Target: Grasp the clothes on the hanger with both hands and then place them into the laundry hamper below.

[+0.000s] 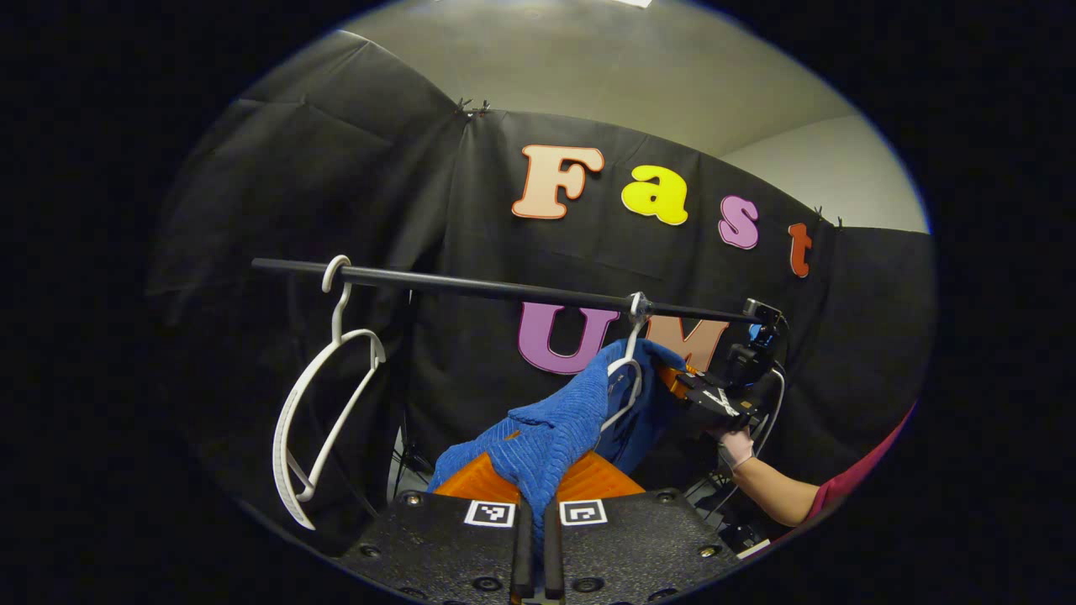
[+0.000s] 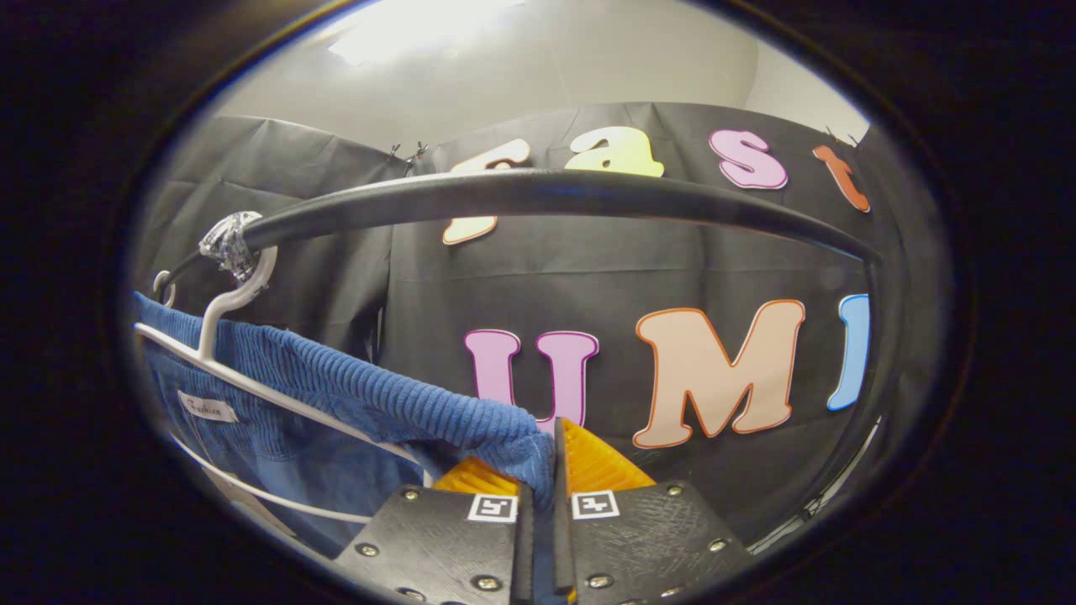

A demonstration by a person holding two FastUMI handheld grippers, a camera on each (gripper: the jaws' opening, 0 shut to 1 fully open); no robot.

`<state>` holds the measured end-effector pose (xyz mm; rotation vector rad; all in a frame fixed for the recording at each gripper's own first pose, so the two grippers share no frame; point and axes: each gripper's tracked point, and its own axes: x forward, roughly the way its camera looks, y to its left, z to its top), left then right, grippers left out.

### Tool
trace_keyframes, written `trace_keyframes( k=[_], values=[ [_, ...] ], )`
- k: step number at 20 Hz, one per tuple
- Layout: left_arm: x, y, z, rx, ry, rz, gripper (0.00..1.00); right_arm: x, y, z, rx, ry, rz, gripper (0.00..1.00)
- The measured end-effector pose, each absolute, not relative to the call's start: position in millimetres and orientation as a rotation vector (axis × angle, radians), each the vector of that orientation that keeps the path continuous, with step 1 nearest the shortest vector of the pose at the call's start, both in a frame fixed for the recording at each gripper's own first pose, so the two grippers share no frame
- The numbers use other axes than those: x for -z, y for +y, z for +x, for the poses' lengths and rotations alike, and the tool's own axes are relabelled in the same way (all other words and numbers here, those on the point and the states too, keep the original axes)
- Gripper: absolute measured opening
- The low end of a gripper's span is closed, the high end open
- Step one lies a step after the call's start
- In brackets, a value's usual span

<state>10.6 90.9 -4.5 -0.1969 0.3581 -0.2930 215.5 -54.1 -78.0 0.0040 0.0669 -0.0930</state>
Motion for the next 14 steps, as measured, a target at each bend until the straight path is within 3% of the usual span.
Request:
trace_keyframes(
  k=[8,14],
  values=[
    [16,115,16,0.277,0.442,-0.058,0.05,79,-50,215,0.076,0.067,0.008,0.09],
    [34,127,31,0.234,0.430,-0.126,0.05,82,-53,216,0.086,0.069,0.012,0.10]
  ],
)
